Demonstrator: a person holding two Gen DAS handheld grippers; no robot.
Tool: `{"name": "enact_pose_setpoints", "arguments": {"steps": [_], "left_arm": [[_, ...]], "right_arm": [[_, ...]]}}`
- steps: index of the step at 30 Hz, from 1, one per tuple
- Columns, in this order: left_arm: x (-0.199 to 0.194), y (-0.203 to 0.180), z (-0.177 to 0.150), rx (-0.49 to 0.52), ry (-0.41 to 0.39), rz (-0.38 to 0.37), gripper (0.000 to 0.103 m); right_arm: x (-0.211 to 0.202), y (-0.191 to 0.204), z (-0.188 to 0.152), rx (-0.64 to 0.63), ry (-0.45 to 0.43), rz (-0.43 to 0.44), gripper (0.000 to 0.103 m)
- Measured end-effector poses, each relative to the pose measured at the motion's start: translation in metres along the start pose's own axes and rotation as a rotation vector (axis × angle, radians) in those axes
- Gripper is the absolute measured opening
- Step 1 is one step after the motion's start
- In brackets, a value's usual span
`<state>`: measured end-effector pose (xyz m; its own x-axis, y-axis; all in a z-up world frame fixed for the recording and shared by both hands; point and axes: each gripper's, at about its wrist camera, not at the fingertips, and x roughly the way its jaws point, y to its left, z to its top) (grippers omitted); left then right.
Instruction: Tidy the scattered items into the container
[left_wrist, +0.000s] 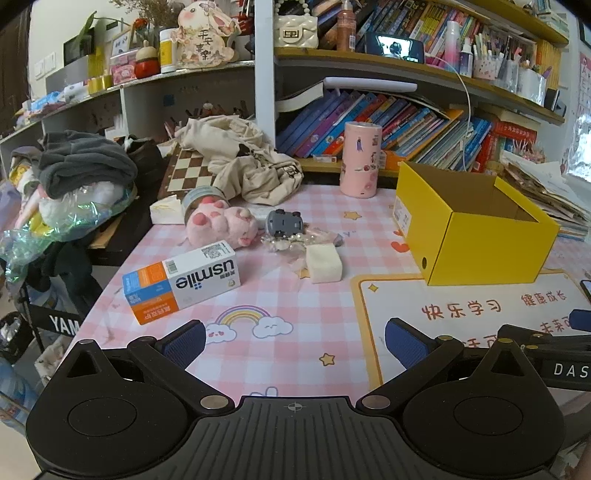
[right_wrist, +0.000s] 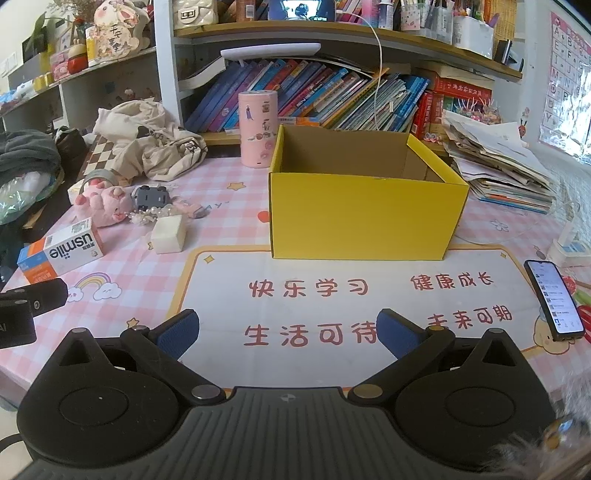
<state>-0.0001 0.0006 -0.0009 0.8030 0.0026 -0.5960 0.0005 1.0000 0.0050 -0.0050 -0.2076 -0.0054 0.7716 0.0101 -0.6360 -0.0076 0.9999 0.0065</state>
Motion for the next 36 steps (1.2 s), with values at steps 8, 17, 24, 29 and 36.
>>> {"name": "enact_pose_setpoints", "arguments": {"steps": [8,17,24,29,36], "left_arm": [[0.003,0.004,-0.004,-0.008,0.003,-0.008,0.103],[0.008,0.013,-0.013,-0.01,-0.003,-0.008,0.103],[0.004,0.016,-0.016,0.005,-0.003,-0.007,0.103],[0.007,0.018,-0.013,0.006,0.002,-0.005,0.103],[0.002,0.012,-0.002,0.0,0.014,0.0,0.103]], "right_arm": [[-0.001,0.0,-0.003,0.005,-0.001,0.0,0.103],[0.002,0.002,0.001,0.002,0.002,0.003,0.103],[0.003,0.003,0.003,0.0,0.001,0.004,0.103],[0.003,0.005,0.003,-0.001,0.001,0.003,0.103],[0.003,0.006,0.003,-0.002,0.004,0.006,0.103]]}}
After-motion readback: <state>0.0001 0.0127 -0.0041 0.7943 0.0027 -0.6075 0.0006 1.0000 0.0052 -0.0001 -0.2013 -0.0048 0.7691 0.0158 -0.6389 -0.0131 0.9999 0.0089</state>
